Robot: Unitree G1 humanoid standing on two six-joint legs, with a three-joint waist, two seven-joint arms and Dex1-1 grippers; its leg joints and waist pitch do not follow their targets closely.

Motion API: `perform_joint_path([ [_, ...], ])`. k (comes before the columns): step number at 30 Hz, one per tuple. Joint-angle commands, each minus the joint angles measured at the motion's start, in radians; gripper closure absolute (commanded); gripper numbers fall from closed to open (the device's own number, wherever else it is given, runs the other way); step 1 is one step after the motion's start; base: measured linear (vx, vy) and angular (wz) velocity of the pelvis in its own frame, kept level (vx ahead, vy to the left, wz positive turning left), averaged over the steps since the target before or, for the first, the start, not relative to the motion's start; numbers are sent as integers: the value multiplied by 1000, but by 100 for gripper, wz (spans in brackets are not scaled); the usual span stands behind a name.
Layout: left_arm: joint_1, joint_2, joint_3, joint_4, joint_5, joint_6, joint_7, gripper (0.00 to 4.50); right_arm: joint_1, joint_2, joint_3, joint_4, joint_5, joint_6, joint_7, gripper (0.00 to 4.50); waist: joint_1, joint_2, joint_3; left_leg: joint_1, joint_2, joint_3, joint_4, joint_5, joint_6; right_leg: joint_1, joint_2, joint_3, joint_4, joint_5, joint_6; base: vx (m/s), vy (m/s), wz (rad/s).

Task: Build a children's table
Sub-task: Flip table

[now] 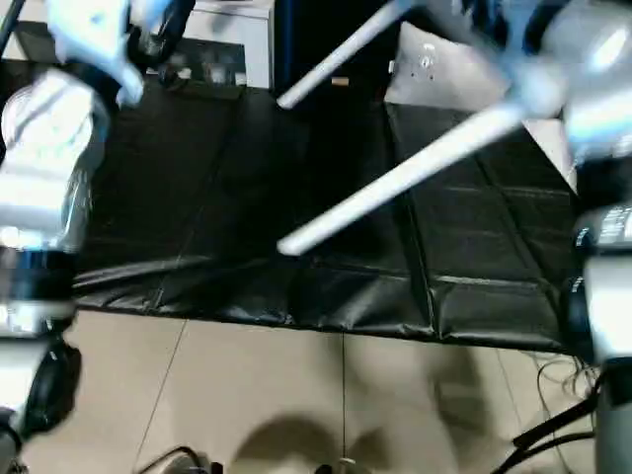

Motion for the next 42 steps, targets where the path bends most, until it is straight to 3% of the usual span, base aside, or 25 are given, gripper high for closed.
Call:
perform_joint_path([
  [1, 18, -42, -22, 18, -44, 77, 4, 232, -6, 33, 65, 30, 8, -96, 139, 171, -21, -1, -64, 13, 24, 1, -60, -346, 24, 34, -61, 23, -113, -572, -48, 0, 0, 0],
  [3, 20, -47, -21, 1, -45, 100, 7, 233, -51, 52, 59, 98, 1, -202, 119, 156, -24, 6, -61, 13, 24, -4, -60, -375, 22, 31, -64, 16, -121, -614, -30, 0, 0, 0],
  [4, 20, -47, -21, 1, -46, 100, 7, 235, -54, 53, 57, 102, 2, -209, 115, 142, -25, 6, -62, 14, 24, -4, -60, -380, 22, 31, -63, 13, -124, -613, -29, 0, 0, 0],
  [6, 19, -48, -20, -3, -46, 105, 5, 239, -73, 69, 29, 129, 21, -246, 101, 130, -24, 16, -66, 16, 31, -5, -63, -380, 21, 34, -65, 10, -122, -559, -50, 0, 0, 0],
  [7, 19, -46, -21, -1, -44, 106, 1, 239, -85, 79, 5, 138, 37, -281, 75, 130, -25, 18, -68, 10, 35, -7, -67, -376, 18, 40, -68, 10, -116, -519, -65, 0, 0, 0],
  [10, 21, -44, -23, -3, -41, 110, -3, 246, -113, 106, -75, 150, 100, -367, 20, 96, -28, 14, -70, -2, 36, -6, -70, -349, 15, 46, -69, 15, -104, -437, -98, 0, 0, 0],
  [12, 25, -43, -21, -7, -35, 119, -6, 250, -127, 127, -136, 156, 163, -434, 12, 87, -26, 21, -73, -1, 38, -5, -69, -340, 18, 46, -75, 19, -100, -419, -111, 0, 0, 0],
  [13, 29, -39, -19, -7, -31, 121, -10, 253, -126, 147, -190, 132, 236, -477, 30, 80, -28, 19, -72, -4, 39, -5, -70, -339, 19, 46, -74, 18, -99, -415, -113, 0, 0, 0],
  [14, 33, -33, -18, -4, -28, 119, -15, 256, -111, 171, -238, 87, 318, -488, 72, 69, -25, 24, -75, -4, 42, -5, -71, -321, 23, 49, -72, 21, -93, -361, -131, 0, 0, 0],
  [16, 36, -26, -20, 0, -24, 113, -20, 260, -96, 189, -272, 52, 379, -488, 105, 59, -22, 28, -78, -8, 45, -3, -74, -280, 39, 57, -70, 26, -84, -270, -159, 0, 0, 0],
  [18, 45, -5, -24, 11, -16, 94, -35, 270, -5, 229, -318, -57, 479, -406, 142, 35, -16, 41, -82, -12, 48, -5, -75, -210, 49, 66, -71, 28, -70, -159, -190, 54, -13, -1],
  [20, 48, 1, -22, 16, -17, 85, -42, 275, 59, 249, -330, -118, 509, -351, 116, 17, -15, 40, -87, -15, 44, -2, -71, -98, 55, 79, -66, 31, -57, -11, -225, 27, -6, -1],
  [22, 66, 19, -27, 24, -15, 65, -70, 277, 281, 309, -334, -302, 544, -298, 2, 9, -8, 58, -84, -11, 43, -2, -73, -71, 51, 78, -70, 32, -56, 37, -237, 0, 0, 0],
  [23, 71, 22, -28, 24, -16, 65, -75, 280, 334, 324, -333, -348, 552, -288, -22, 1, -10, 49, -84, -10, 41, -2, -75, -59, 50, 84, -66, 32, -59, 49, -231, 0, 0, 0],
  [24, 72, 22, -28, 24, -16, 65, -75, 280, 337, 324, -333, -350, 553, -288, -24, 1, -8, 49, -89, -5, 43, -1, -76, -63, 44, 84, -70, 32, -56, 53, -237, 0, 0, 0],
  [25, 81, 30, -28, 24, -16, 66, -83, 281, 438, 352, -330, -431, 567, -277, -62, 0, -7, 53, -90, -10, 35, 0, -73, -62, 38, 90, -68, 32, -56, 30, -239, 0, 0, 0],
  [26, 90, 35, -26, 23, -21, 65, -90, 283, 529, 376, -330, -494, 571, -270, -98, 0, 0, 66, -82, -1, 37, 4, -75, -100, 39, 77, -70, 33, -67, -27, -231, 0, 0, 0],
  [27, 90, 35, -26, 23, -21, 65, -90, 284, 529, 376, -330, -494, 571, -270, -98, 0, -6, 56, -78, -7, 36, 6, -78, -112, 39, 83, -68, 33, -74, -59, -219, 0, 0, 0],
  [28, 99, 43, -27, 24, -24, 61, -98, 284, 600, 402, -343, -544, 565, -253, -124, 0, -1, 56, -78, -6, 35, 6, -79, -125, 35, 84, -69, 31, -74, -96, -213, 0, 0, 0],
  [29, 112, 49, -27, 22, -33, 57, -111, 285, 679, 434, -366, -615, 569, -210, -156, 0, 0, 72, -68, -4, 32, 8, -80, -159, 30, 77, -69, 33, -88, -194, -181, 0, 0, 0],
  [34, 152, 57, -26, 19, -38, 44, -124, 287, 833, 469, -394, -754, 543, -110, -289, 0, -4, 79, -63, -1, 33, 6, -88, -185, 21, 70, -64, 29, -104, -310, -122, 0, 0, 0],
  [35, 152, 57, -26, 19, -38, 44, -124, 287, 833, 469, -394, -754, 543, -110, -289, 0, -4, 76, -58, 4, 31, 8, -91, -210, 14, 64, -64, 28, -114, -371, -93, 0, 0, 0],
  [36, 169, 59, -25, 14, -38, 43, -127, 287, 869, 474, -405, -773, 517, -97, -344, 0, -9, 73, -58, 0, 30, 6, -94, -217, 11, 69, -64, 25, -114, -389, -86, 0, 0, 0],
  [38, 187, 63, -25, 7, -41, 43, -132, 288, 884, 481, -424, -776, 507, -83, -402, 0, -13, 73, -58, 5, 28, 5, -94, -233, 6, 63, -64, 23, -121, -436, -59, 0, 0, 0],
  [42, 204, 74, -32, 2, -43, 37, -141, 288, 860, 467, -438, -740, 520, -2, -412, 0, -21, 70, -60, 3, 27, 5, -92, -226, 17, 62, -62, 21, -121, -427, -47, 0, 0, 0],
])
